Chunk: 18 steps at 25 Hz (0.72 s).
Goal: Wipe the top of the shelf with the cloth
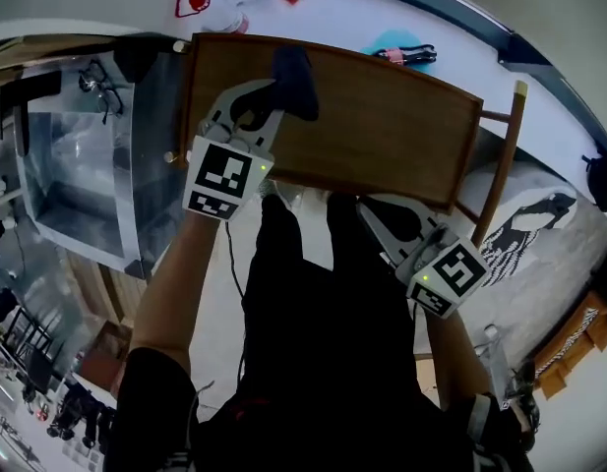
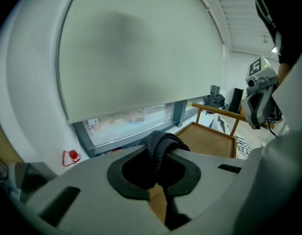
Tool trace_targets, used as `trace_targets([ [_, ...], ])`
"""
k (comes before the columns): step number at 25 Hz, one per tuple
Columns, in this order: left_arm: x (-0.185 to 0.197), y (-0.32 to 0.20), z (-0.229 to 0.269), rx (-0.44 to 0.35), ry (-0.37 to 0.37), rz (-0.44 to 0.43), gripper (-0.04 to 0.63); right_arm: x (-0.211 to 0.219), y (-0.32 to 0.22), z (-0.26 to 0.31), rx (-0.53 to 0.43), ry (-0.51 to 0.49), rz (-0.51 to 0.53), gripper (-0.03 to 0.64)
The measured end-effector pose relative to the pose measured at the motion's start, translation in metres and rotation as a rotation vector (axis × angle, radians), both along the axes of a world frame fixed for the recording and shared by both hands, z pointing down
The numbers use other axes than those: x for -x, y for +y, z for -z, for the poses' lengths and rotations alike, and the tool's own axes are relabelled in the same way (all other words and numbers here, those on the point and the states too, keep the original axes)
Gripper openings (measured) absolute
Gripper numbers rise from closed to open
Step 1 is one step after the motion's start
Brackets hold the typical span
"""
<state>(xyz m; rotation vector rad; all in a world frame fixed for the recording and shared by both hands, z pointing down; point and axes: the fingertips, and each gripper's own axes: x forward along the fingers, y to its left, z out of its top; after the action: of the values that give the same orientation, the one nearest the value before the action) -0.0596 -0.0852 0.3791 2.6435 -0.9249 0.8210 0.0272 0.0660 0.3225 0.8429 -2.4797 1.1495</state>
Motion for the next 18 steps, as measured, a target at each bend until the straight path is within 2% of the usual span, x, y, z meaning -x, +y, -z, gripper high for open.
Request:
trace_targets([
  [4,0.077,-0.001,-0.007,0.006,-0.029,0.1,0.041,0.049,-0.003,-0.009,0.013,0.011,0.06,0.005],
  [8,0.128,0.003,-0.019,0.022,-0.063,0.151,0.041,0.085,-0.005,-0.019,0.031,0.023,0.105,0.005],
  [13,0.161,0.01,-0.043,0.054,-0.106,0.164,0.041,0.118,-0.005,-0.027,0.053,0.026,0.142,0.005],
  [18,0.167,0.019,-0.081,0.109,-0.154,0.149,0.041,0.123,-0.003,-0.036,0.078,0.045,0.15,0.005],
])
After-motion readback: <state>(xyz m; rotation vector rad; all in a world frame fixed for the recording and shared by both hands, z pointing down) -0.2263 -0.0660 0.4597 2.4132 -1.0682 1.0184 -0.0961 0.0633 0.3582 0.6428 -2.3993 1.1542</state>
